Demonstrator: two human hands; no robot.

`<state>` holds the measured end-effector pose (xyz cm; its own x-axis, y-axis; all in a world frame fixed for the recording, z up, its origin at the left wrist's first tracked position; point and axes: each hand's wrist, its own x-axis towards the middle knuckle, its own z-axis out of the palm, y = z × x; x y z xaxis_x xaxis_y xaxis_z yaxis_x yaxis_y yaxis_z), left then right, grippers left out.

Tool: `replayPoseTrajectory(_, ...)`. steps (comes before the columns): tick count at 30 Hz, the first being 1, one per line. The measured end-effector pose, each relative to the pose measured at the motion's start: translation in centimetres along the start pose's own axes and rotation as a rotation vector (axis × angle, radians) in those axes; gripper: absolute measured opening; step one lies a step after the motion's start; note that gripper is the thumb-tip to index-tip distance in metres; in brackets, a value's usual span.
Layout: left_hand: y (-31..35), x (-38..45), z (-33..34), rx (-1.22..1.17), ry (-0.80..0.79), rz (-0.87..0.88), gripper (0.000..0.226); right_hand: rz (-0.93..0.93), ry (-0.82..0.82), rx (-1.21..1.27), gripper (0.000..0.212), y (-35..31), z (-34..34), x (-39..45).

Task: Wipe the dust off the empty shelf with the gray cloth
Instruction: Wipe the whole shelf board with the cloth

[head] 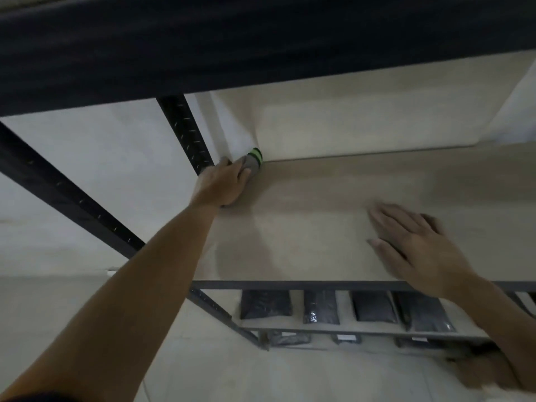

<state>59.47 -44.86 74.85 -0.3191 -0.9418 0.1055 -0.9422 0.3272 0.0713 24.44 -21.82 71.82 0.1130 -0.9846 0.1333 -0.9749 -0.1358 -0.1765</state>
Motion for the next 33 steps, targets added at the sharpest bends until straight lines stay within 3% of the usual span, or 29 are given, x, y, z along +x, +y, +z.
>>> replayPoseTrajectory(6,4.4,-4.5,-0.5,-0.150,-0.178,0.227,0.051,-0.002,0.030,0.004,0.065,0.0,-0.2,0.0)
replayPoseTrajectory(9,3.9,-3.3,-1.5,-0.192,-0.131,0.246,0.046,-0.007,0.042,0.008,0.063,0.0,-0.3,0.1)
replayPoseTrajectory(11,1.9,-1.2,-2.1,-0.169,-0.027,0.189,0.045,-0.018,0.048,0.005,0.062,0.2,-0.1,0.2)
replayPoseTrajectory(14,-2.1,1.1,-2.2,-0.071,0.058,-0.041,0.047,-0.019,0.058,0.009,0.060,0.5,-0.1,0.3)
replayPoseTrajectory(17,-3.0,1.4,-0.7,0.005,-0.003,-0.231,0.050,-0.017,0.076,0.006,0.059,0.5,0.0,0.5)
replayPoseTrajectory(19,-2.3,1.3,0.2,0.000,-0.028,-0.249,0.051,-0.011,0.080,0.010,0.059,0.6,0.1,0.6)
replayPoseTrajectory(24,0.3,-1.3,0.3,-0.017,0.014,-0.070,0.048,0.009,0.080,0.005,0.059,0.4,0.0,0.5)
replayPoseTrajectory(30,6.3,-5.8,0.3,-0.099,-0.182,0.270,0.054,0.013,0.065,-0.007,0.061,0.2,-0.2,0.5)
replayPoseTrajectory(33,5.6,-4.4,-1.3,-0.148,-0.195,0.325,0.053,0.012,0.062,0.008,0.060,0.1,-0.2,0.5)
